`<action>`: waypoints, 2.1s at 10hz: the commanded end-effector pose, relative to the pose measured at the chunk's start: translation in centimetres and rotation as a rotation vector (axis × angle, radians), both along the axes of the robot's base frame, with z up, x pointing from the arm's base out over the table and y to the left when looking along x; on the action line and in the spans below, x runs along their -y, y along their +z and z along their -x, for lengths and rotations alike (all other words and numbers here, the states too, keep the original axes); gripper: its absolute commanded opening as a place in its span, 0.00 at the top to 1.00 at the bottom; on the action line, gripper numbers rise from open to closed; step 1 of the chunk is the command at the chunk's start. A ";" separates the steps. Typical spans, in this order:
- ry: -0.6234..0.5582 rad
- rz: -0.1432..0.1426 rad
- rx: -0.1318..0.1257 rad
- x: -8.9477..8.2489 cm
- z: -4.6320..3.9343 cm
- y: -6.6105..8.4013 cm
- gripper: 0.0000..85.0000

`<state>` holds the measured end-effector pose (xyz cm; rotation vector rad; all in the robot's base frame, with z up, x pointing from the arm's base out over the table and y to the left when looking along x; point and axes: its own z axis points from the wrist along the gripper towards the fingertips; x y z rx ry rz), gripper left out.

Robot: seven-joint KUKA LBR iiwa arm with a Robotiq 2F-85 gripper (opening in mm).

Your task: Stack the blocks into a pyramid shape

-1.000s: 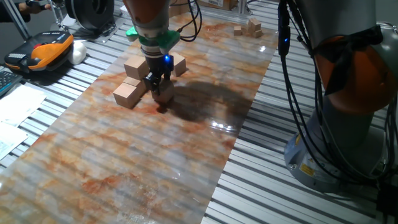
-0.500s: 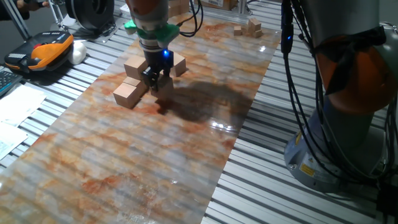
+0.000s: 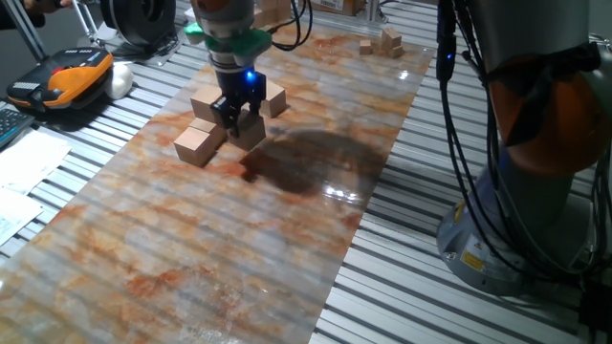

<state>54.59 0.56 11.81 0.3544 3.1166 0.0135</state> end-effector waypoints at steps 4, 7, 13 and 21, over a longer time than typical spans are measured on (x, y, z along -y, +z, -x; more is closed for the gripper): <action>-0.278 -0.085 -0.001 -0.6 0.20 0.8 1.00; -0.426 -0.052 0.026 -0.2 -0.16 1.4 1.00; -0.715 0.056 0.048 -2.2 -0.83 3.1 1.00; -1.267 0.110 -0.006 -2.8 -2.10 4.8 1.00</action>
